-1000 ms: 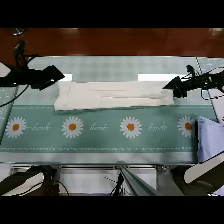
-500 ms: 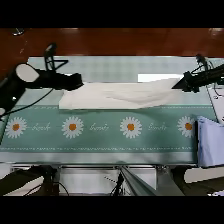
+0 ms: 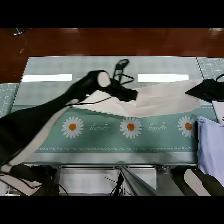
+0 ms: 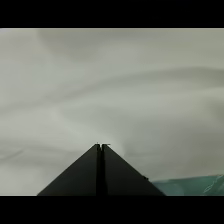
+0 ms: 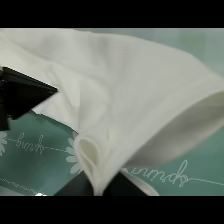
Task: Fold the shirts.
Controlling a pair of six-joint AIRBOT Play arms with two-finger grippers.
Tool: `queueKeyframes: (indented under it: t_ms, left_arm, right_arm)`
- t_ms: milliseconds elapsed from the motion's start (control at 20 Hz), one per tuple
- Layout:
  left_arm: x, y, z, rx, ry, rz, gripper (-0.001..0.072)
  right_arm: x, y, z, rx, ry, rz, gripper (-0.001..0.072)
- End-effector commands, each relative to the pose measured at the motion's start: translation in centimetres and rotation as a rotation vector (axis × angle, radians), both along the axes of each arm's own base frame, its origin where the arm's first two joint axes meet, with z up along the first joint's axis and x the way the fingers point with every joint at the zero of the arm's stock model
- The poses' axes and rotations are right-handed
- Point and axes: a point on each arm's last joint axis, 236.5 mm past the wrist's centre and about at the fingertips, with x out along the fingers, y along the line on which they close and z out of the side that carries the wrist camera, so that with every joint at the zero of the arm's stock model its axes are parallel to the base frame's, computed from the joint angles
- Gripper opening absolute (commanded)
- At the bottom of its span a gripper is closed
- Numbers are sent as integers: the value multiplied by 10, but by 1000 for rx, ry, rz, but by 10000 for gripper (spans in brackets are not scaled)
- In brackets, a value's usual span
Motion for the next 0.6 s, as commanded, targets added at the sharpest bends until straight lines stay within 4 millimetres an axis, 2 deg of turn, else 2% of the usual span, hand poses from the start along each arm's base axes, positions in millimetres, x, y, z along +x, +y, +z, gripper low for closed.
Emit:
queueKeyframes:
  t_ms: [0,150,300,400,500,550]
  left_arm:
    - [-38,-75,-19,-29,81,-101,22]
    - [-81,-116,-31,-89,174,-146,22]
    - [-102,-131,-45,-116,251,-146,22]
    - [-83,-123,-39,-127,247,-114,22]
    - [-42,-98,-21,-146,242,-64,22]
    - [-16,-78,-9,-157,238,-26,22]
  right_arm:
    - [-17,7,22,-3,-59,-44,28]
    - [-15,11,26,22,-68,-47,28]
    - [-14,15,29,39,-76,-43,28]
    - [-14,15,29,38,-75,-42,28]
    - [-14,14,29,37,-75,-43,28]
    - [-14,15,29,38,-76,-43,28]
